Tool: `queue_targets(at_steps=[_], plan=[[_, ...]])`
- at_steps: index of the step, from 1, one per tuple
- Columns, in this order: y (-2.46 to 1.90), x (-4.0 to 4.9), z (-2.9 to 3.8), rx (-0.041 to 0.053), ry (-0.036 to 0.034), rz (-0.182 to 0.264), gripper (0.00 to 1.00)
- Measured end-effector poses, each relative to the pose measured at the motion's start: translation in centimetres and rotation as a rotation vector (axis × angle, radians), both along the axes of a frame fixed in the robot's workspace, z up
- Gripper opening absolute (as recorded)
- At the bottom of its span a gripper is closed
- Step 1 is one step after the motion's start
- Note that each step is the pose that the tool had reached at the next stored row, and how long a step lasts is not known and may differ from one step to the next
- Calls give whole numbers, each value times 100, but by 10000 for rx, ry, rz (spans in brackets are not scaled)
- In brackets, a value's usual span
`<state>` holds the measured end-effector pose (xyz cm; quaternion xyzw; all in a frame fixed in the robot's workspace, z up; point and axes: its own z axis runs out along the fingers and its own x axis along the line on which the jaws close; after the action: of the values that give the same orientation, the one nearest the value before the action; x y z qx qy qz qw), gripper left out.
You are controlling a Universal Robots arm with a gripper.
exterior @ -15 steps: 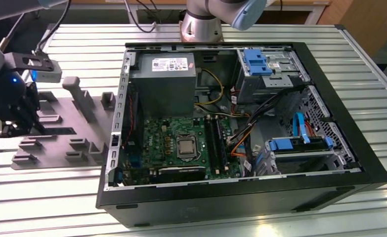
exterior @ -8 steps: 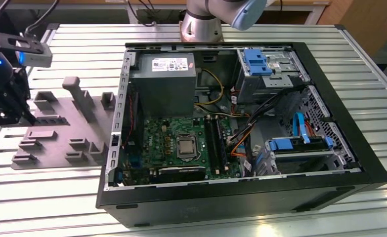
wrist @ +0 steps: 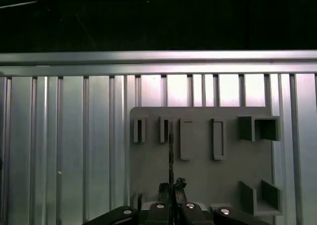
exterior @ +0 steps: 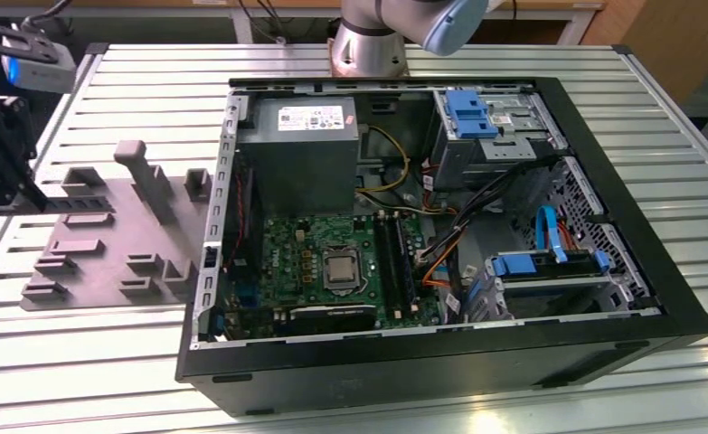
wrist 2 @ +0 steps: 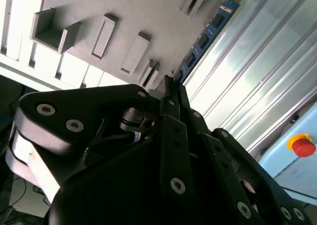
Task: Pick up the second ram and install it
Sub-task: 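Pick up the second ram and move it above second insertion slot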
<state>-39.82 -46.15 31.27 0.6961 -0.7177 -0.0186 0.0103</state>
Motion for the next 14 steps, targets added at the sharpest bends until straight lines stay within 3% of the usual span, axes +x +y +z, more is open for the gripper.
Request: queue_targets(at_steps=[14], plan=[[2,0,546,-11,-1,-2,14]])
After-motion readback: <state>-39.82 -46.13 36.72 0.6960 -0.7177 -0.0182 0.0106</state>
